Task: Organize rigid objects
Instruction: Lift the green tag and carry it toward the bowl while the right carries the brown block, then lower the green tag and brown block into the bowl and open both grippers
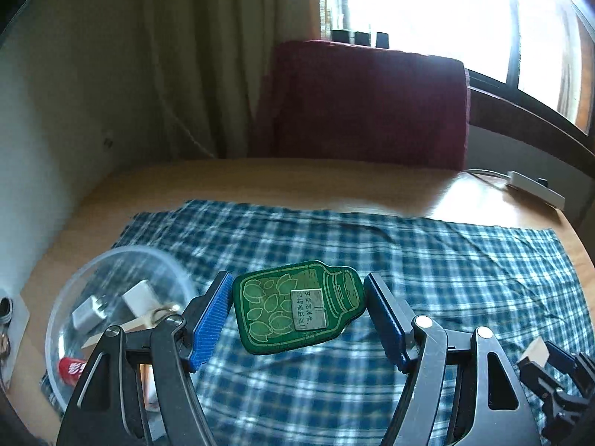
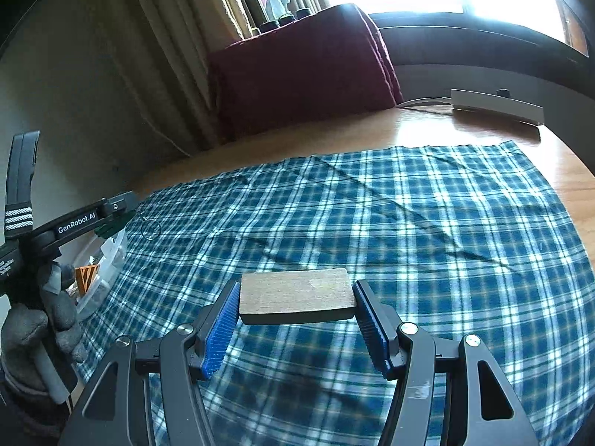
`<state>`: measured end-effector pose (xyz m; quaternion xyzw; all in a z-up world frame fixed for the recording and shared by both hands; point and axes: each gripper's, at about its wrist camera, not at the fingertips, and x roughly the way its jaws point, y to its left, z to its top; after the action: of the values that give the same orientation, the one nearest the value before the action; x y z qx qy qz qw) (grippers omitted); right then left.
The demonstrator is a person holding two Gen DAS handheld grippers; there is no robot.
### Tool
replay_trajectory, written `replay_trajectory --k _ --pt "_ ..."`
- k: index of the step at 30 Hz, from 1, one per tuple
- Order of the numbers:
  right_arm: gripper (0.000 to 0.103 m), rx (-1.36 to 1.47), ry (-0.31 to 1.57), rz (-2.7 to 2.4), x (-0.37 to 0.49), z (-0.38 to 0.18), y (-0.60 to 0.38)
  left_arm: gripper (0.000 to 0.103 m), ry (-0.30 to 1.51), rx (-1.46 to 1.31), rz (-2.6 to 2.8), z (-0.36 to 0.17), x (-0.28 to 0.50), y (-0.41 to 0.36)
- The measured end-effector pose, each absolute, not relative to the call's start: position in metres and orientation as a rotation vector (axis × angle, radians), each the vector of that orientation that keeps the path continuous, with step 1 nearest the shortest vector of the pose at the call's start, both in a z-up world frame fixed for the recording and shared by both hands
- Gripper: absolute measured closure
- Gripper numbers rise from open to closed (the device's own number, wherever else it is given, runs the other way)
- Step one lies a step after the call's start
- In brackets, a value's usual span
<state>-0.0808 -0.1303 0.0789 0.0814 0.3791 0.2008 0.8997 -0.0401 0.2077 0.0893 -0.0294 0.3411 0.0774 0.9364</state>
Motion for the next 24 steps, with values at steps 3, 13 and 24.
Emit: replay_trajectory --k 3,13,24 --pt "0.039 0.166 0.785 0.412 -0.089 0.085 -0.112 0.031 0.689 -0.073 0.181 0.090 -0.043 0.222" --pt "0.039 0.110 0.782 0.402 -0.103 0.116 -0.026 0.031 0.668 -0.104 0.262 0.086 -0.054 0.275" --pt "0.039 0.025 0.783 0.413 -0.090 0.135 0.066 0.031 0.666 -0.172 0.328 0.075 -0.071 0.341"
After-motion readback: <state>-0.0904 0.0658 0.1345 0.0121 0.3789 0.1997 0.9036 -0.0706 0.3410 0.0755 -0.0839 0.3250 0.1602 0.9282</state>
